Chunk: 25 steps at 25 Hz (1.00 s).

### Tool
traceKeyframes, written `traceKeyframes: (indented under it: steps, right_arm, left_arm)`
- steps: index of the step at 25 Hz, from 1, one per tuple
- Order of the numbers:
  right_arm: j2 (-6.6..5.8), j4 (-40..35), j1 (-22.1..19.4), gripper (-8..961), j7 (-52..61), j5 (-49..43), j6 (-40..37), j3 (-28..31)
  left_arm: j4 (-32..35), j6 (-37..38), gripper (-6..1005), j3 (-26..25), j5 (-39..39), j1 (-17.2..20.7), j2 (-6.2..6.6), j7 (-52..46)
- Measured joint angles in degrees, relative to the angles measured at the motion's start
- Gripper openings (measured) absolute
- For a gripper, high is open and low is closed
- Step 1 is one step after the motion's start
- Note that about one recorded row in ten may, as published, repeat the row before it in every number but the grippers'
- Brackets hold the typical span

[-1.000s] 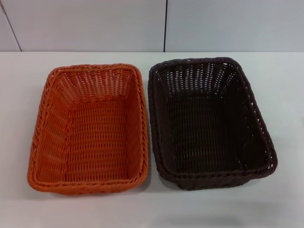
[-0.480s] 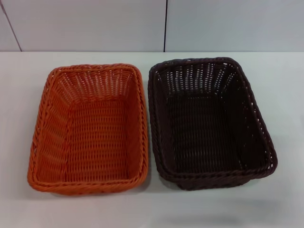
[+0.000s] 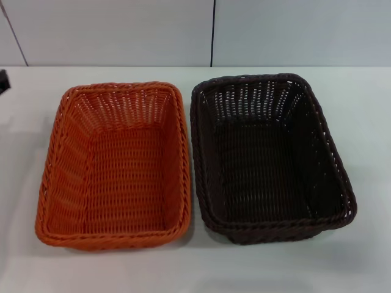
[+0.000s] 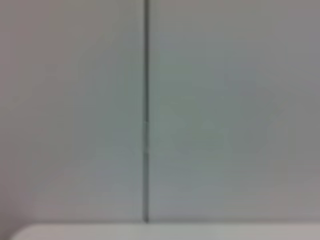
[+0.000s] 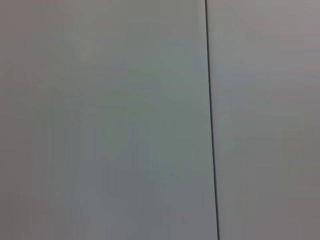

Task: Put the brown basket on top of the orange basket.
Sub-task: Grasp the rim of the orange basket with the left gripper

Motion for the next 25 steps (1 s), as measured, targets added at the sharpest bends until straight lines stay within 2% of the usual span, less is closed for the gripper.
traceKeyframes:
  steps: [1, 4, 5, 6, 7, 8, 10, 12, 17, 25]
  right_arm:
    - [-0.02, 0.1, 0.7, 701, 0.0, 0.8, -1.8, 0.2]
    - [-0.02, 0.5, 1.3, 701, 0.0, 0.9, -3.4, 0.5]
    - [-0.04, 0.7, 1.5, 701, 0.0, 0.9, -4.0, 0.5]
    - [-0.11, 0.8, 1.7, 701, 0.0, 0.9, -4.6, 0.5]
    - [-0.22, 0.9, 1.8, 701, 0.0, 0.9, -5.1, 0.5]
    - [-0.37, 1.2, 1.8, 701, 0.0, 0.9, -5.3, 1.0]
    - [-0.43, 1.4, 1.9, 702, 0.0, 0.9, -5.3, 1.2]
    - [-0.51, 1.5, 1.9, 702, 0.0, 0.8, -5.3, 1.9]
    - [-0.60, 1.3, 1.9, 701, 0.0, 0.9, -5.1, 2.8]
    - [-0.68, 1.4, 2.4, 701, 0.0, 0.5, -5.4, 2.7]
  left_arm:
    - [-2.0, -2.9, 784, -0.7, 0.0, 0.0, -0.50, 0.7]
    - [-11.4, -20.1, 784, -5.2, 0.2, -1.3, -4.54, 6.2]
    - [-11.4, -20.1, 784, -5.2, 0.2, -1.3, -4.54, 6.2]
    - [-13.5, -25.0, 784, -6.3, 0.3, -2.2, -5.55, 7.7]
    - [-15.3, -30.5, 784, -6.9, 0.3, -3.4, -5.98, 8.6]
    - [-15.3, -30.5, 784, -6.9, 0.3, -3.4, -5.98, 8.6]
    - [-17.0, -40.1, 784, -6.4, 0.3, -7.1, -5.86, 8.5]
    - [-16.8, -42.3, 784, -5.6, 0.6, -7.9, -5.89, 8.6]
    - [-15.8, -45.2, 785, -2.5, 3.7, -9.1, -5.97, 6.8]
    - [-10.5, -49.0, 785, -1.9, 8.1, -11.8, -6.01, 3.4]
